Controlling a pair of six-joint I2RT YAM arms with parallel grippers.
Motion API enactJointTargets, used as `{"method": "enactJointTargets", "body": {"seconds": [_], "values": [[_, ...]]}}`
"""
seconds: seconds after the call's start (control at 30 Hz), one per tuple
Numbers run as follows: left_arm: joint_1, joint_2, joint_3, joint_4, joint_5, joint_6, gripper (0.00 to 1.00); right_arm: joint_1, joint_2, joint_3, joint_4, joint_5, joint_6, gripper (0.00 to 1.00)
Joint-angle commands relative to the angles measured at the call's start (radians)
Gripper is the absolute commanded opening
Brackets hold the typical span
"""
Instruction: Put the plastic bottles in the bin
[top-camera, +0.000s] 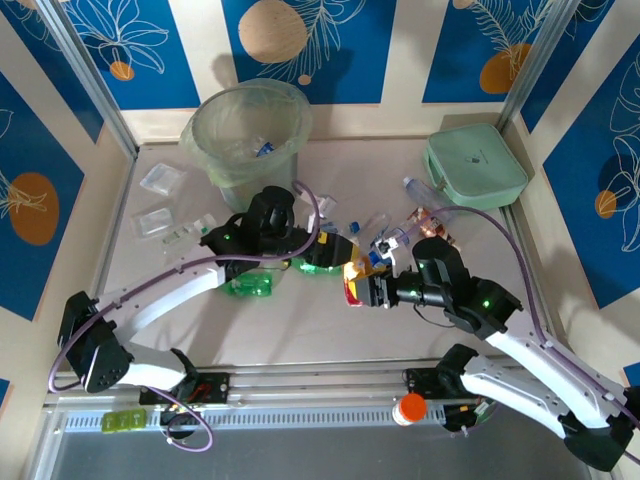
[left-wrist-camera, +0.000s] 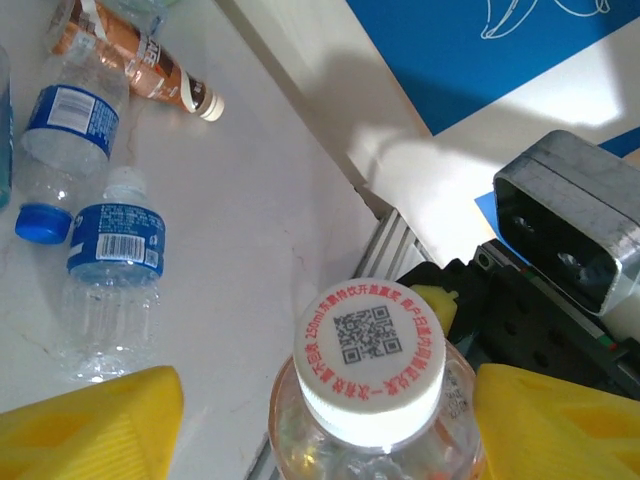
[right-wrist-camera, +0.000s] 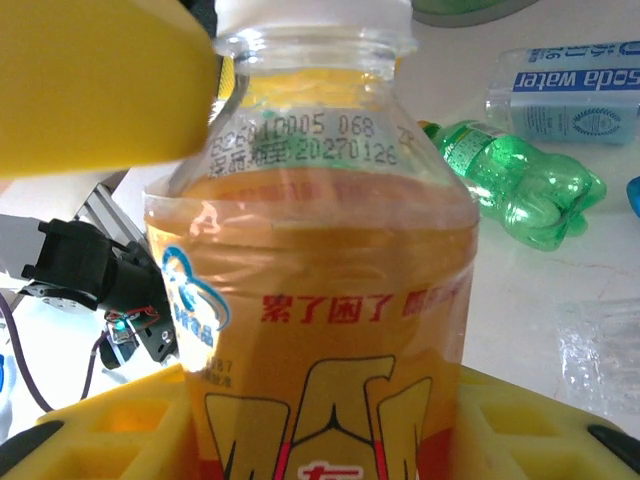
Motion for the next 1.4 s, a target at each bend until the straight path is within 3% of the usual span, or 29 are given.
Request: {"method": "enactJointTargets", "body": {"seconds": [0.0, 0.27, 0.6, 0.7, 0.87, 1.07, 1.37], "values": [[-0.005, 0.006, 0.027, 0.017, -0.021, 0.019, 0.68, 0.014, -0.012, -0.02, 0.053, -0.004, 0.015, 0.44], [-0.005, 0.044, 0.014, 0.097, 0.054, -0.014, 0.38, 0.019, -0.005, -0.027, 0.055, -0.001, 0.013, 0.44], [-0.006, 0.042, 0.019, 0.1, 0.068, 0.004, 0.15, 0.021, -0.001, -0.03, 0.051, 0.009, 0.011, 0.44], [-0.005, 0.038, 0.022, 0.098, 0.067, 0.004, 0.12, 0.021, -0.002, -0.023, 0.043, 0.017, 0.009, 0.47], [-0.002, 0.018, 0.034, 0.072, 0.05, 0.023, 0.09, 0.021, -0.013, -0.007, 0.023, 0.032, 0.001, 0.74], [0.01, -0.004, 0.058, 0.026, 0.019, 0.039, 0.08, 0.021, -0.04, 0.026, -0.027, 0.061, -0.017, 0.92], [0.117, -0.035, 0.166, -0.12, -0.084, 0.079, 0.0, 0.021, -0.07, 0.143, -0.124, 0.089, -0.059, 0.92]]}}
